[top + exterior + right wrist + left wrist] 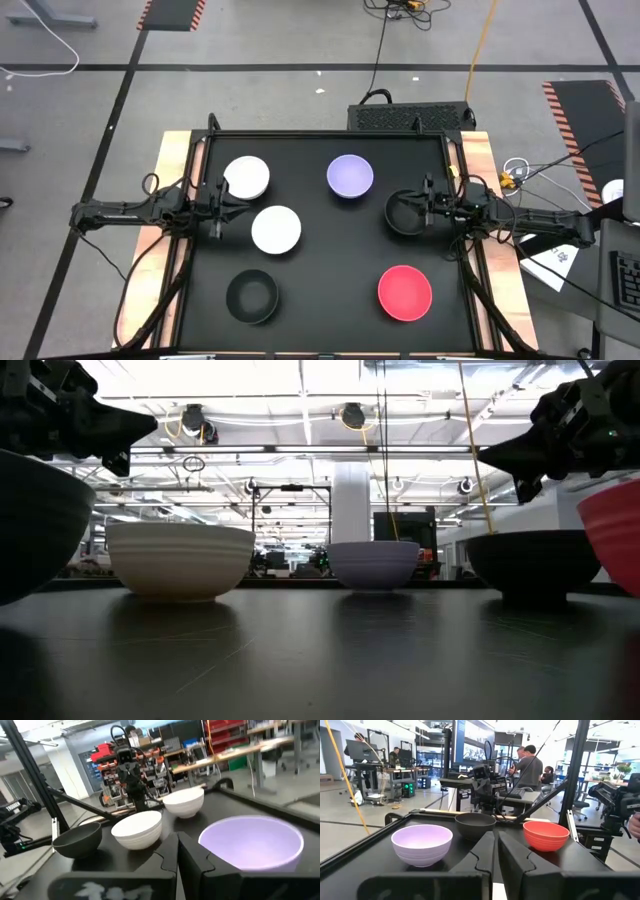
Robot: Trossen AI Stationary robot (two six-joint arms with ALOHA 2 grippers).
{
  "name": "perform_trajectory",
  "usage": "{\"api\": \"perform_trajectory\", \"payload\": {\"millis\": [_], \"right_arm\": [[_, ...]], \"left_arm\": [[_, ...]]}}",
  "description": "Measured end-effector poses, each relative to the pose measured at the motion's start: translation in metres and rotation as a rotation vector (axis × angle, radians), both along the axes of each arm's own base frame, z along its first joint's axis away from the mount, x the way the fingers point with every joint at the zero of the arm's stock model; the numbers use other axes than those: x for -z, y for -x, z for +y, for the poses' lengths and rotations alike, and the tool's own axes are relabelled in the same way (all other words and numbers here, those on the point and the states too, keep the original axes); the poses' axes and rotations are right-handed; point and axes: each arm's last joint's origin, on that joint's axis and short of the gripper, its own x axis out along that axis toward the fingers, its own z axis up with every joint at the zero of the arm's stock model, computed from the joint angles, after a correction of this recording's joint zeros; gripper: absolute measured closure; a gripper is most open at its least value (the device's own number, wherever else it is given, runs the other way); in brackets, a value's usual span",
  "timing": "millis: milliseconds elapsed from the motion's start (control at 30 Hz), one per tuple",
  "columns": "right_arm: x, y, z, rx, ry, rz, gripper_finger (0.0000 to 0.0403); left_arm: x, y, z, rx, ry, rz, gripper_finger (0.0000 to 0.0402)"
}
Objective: Nest bowls inside each other
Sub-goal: Stack the top black bowl on top of the purple bowl
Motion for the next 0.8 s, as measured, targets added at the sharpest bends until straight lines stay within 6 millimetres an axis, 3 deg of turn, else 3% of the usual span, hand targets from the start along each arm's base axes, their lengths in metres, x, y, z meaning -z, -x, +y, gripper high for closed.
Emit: {"api": "perform_trajectory", "payload": {"millis": [200,500,800], "right_arm": [[-0.006,0.000,0.000,0.003,0.161,-0.024,0.0403],[-0.007,0.000,0.000,0.007,0.260,-0.012,0.0403],[0.000,0.001,-0.004,0.092,0.294,0.086,0.0403]], "left_arm": [[0.000,0.000,0.000,-0.004,-0.027,0.000,0.0376],[-0.001,0.000,0.000,0.004,-0.056,0.022,0.0376],[-0.026,0.015,-0.001,0.029,-0.111,0.234,0.0376]]}}
